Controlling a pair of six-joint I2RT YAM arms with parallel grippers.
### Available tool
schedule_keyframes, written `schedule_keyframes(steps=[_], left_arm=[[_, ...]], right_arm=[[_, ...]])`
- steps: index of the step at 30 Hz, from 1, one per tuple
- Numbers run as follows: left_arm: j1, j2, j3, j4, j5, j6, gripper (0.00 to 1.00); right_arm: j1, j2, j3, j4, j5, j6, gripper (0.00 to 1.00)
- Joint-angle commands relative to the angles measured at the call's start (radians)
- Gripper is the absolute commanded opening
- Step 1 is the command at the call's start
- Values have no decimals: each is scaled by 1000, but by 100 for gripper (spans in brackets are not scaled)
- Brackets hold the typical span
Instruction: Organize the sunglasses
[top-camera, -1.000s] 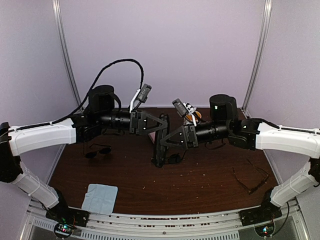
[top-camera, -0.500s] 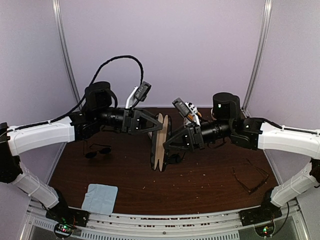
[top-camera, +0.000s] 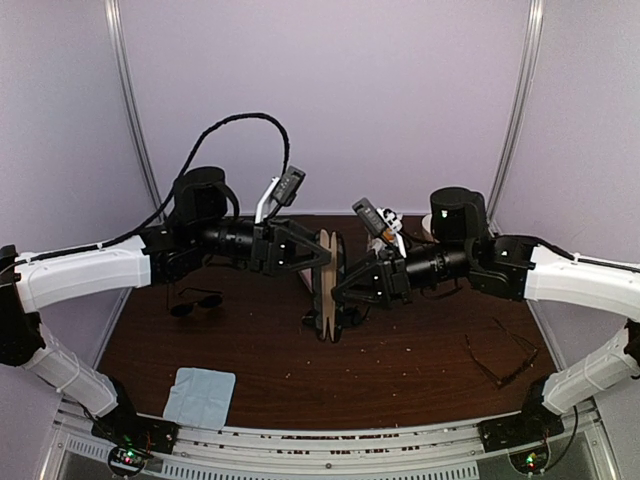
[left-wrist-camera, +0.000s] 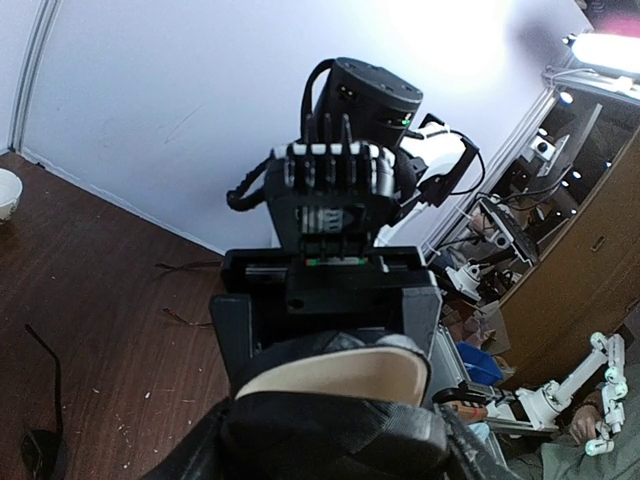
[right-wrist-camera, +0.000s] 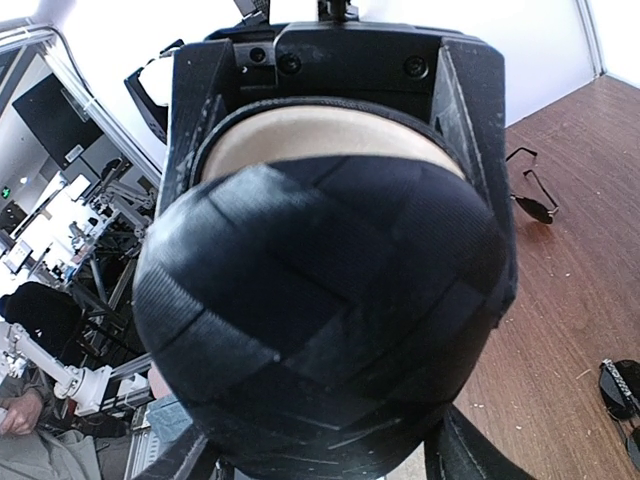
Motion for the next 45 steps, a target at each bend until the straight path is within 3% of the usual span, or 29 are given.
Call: schedule_keyframes(steps=[1,12,16,21,25,31,45], left_arm=[[5,-110,-4,-9,119,-42,18],[5,-123,-15,-24,103,-35,17],[5,-117,-12,-30,103,-31,16],[5,-103,0,-72,73,-7,16],[5,-81,19,-205,-42,43,15],[5,20,54,-365,-180,73,13],[13,322,40,-435,-180,68,13]], right_arm=[[-56,-54,-55,-165,227,-53,49],[-79,-126,-82,-256,441,-53,60],[-97,-152,-102,-249,473,-36,53],[-106,-162,-103,-247,427,-31,62],[-105,-173,-110,-205,315,-16,65],[-89,-156,-111,-177,248,38,66],[-78,-59,-198,-150,414,190,73]])
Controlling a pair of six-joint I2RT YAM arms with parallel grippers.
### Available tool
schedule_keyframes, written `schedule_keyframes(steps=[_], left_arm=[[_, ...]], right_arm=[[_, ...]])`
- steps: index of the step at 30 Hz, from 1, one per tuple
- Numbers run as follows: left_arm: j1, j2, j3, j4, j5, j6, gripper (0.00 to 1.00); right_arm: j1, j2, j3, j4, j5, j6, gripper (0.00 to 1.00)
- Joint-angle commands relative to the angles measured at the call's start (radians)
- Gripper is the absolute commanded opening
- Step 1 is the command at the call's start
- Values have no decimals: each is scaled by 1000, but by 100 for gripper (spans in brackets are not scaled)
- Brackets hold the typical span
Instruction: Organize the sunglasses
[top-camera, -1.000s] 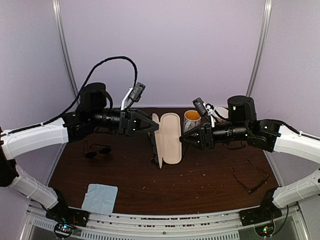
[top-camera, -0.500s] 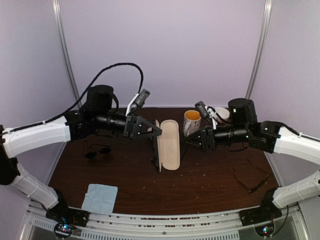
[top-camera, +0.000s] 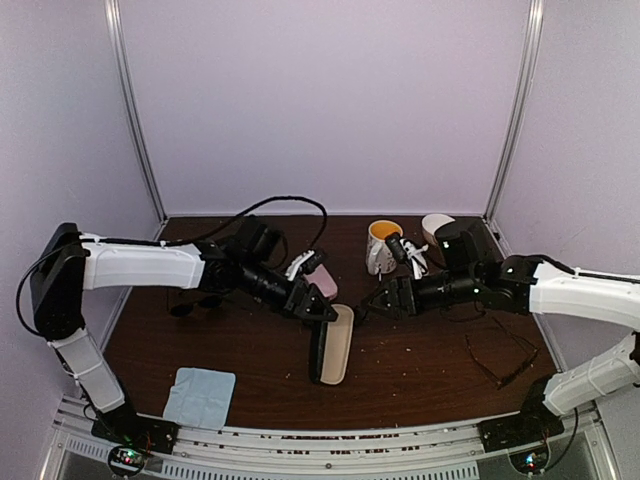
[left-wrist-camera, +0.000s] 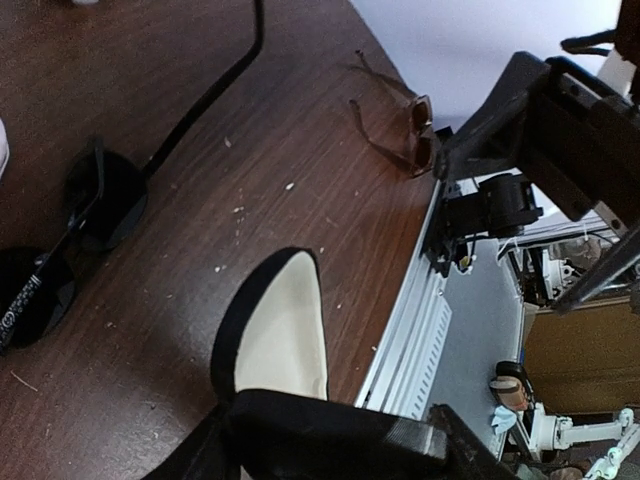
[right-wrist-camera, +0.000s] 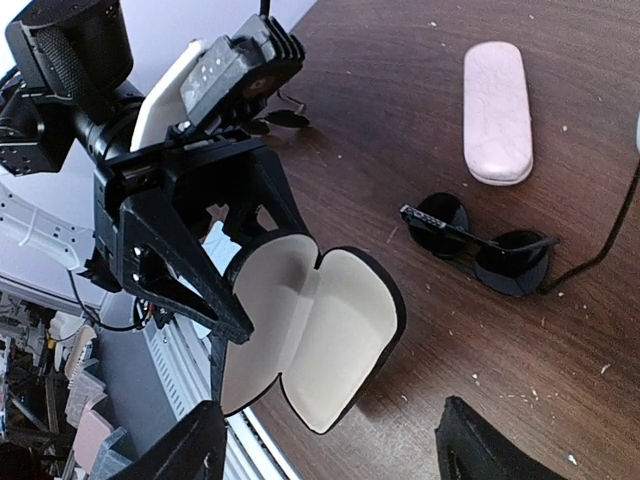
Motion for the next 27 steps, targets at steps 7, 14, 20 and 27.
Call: schedule_keyframes(steps=[7,14,20,27], left_arm=[[30,189,26,-7,50,39,16],[53,235,23,-8,62,61,28],[67,264,36,-27,75,95,41],[72,276,65,-61,71,122,55]], right_arm=[[4,107,25,-2,62,49,73],[2,166,68,-20,45,35,73],[1,204,86,-27,29,28,73],[1,210,95,-58,32,13,73]])
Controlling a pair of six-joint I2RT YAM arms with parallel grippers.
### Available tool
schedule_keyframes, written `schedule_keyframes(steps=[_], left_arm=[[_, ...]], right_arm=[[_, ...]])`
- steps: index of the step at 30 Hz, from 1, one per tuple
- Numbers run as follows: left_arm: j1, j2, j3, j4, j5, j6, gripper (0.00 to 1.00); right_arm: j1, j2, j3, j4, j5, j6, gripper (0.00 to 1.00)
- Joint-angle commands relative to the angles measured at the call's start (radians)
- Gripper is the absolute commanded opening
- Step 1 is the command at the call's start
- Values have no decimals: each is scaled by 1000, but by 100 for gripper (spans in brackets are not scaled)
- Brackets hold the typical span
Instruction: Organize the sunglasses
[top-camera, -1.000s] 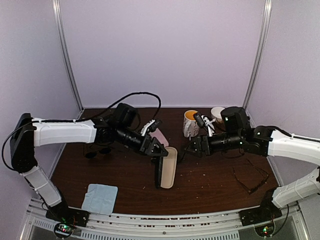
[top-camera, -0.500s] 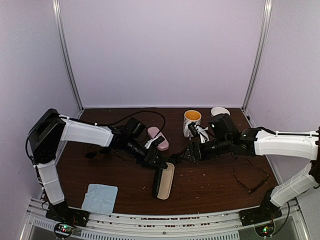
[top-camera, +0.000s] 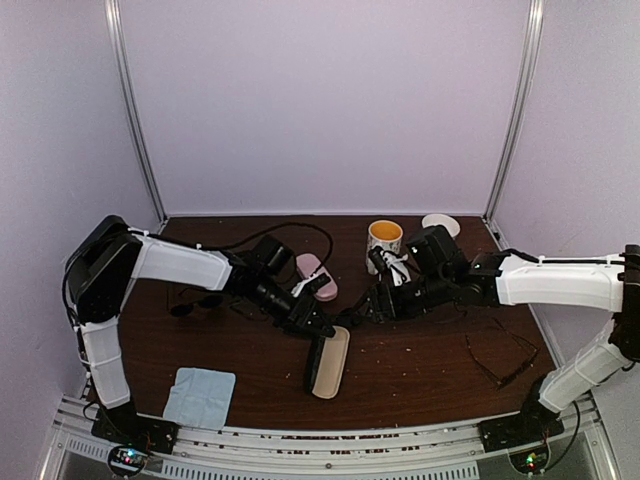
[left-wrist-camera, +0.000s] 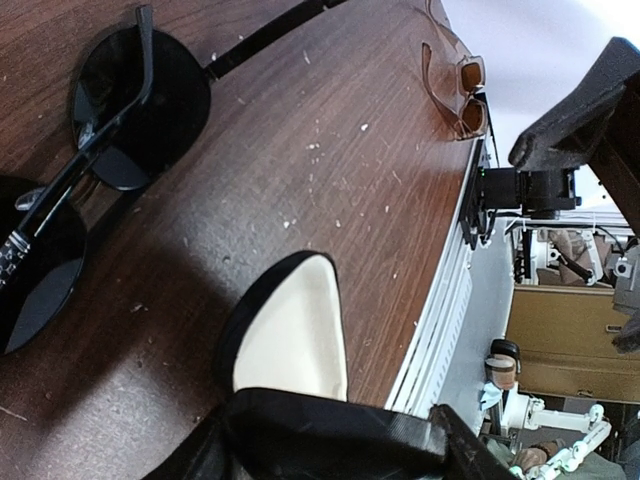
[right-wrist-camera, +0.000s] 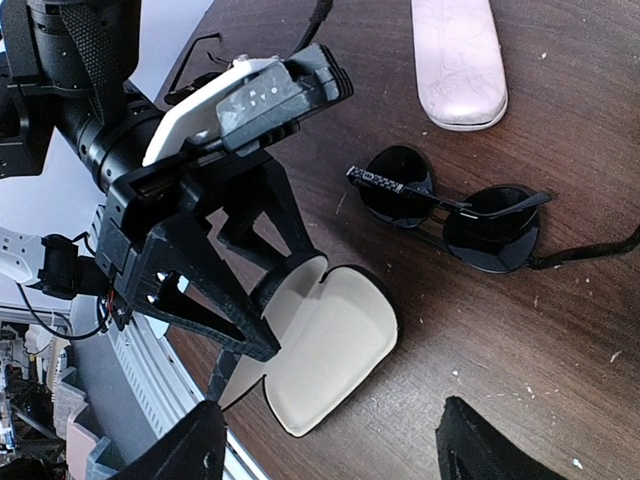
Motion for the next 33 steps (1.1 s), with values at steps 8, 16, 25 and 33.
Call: schedule_keyframes(steps=[8,16,25,33], left_arm=[[12,21,47,-69,-65,98,69],[16,-11,64,-106,-96,119,77],[29,-43,96,-165,-148,152,85],[37,-70,103,-189,-192,168,87]], right_arm=[[2,-8,14,-79,13,-40,73],[2,-48,-40,-77,31,4,73],[3,-64,-40,-118,64,12,73],[4,-46,10,-196,103,-26,71]])
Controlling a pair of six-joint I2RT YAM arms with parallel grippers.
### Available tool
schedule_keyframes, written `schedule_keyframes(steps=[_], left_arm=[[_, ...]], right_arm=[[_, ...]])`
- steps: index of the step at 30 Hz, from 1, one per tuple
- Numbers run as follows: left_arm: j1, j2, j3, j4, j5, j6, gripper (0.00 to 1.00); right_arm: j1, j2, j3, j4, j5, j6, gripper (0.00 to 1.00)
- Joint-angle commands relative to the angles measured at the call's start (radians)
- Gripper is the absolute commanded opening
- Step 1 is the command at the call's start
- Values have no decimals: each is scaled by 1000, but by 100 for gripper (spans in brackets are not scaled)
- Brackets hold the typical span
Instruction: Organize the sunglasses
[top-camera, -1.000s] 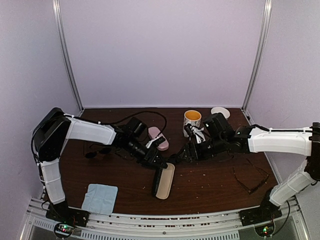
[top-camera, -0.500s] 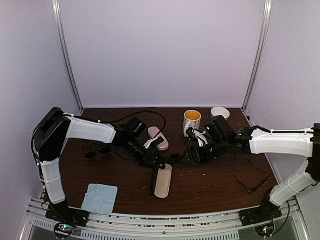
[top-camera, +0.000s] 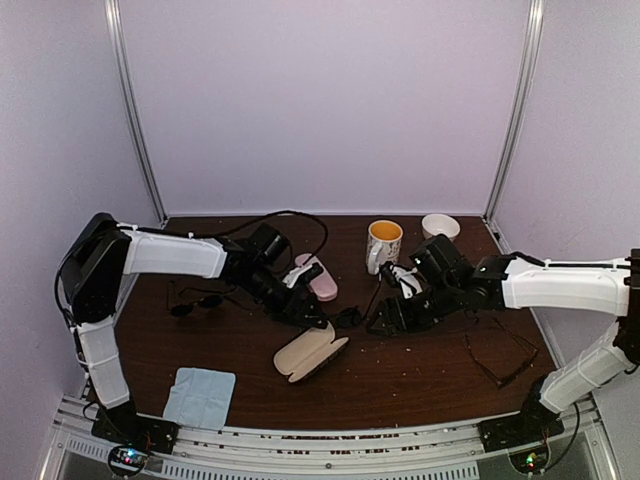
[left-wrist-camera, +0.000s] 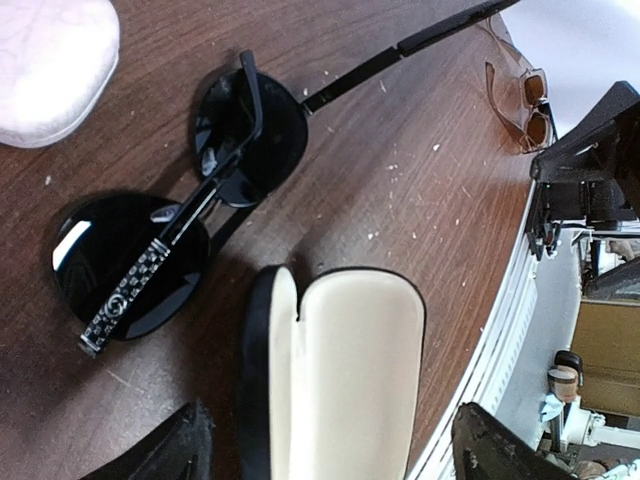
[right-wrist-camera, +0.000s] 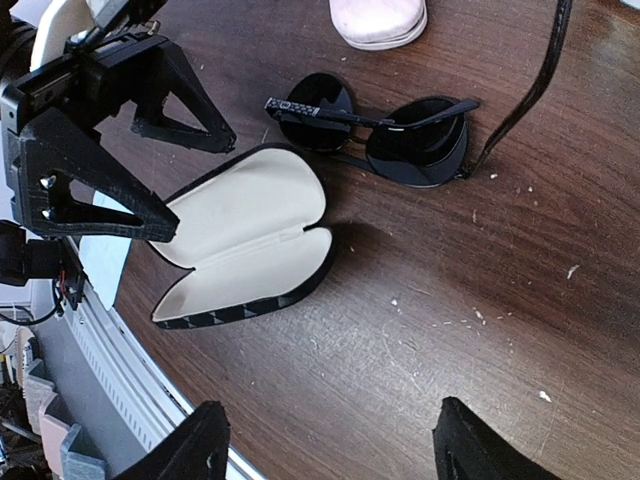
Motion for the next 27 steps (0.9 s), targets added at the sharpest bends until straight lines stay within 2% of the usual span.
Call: schedule_keyframes(steps=[1,9,17,23,27], left_arm=[[12,-46,28,-13,-29,27,87],[20,-99,28,-35,-64,31,86],[28,-203,2,-126,-221,57,86],[30,-305,-76,-157,-312,54,85],[30,-357,-142,-140,-314,56,80]], right_arm=[[4,-3,51,-40,38,-22,71],[8,15,60,-42,33,-14,69],[17,57,91,-46,38,-21,68],[34,119,133,-39,27,-17,66],[62,196,202,-50,15,-10,63]])
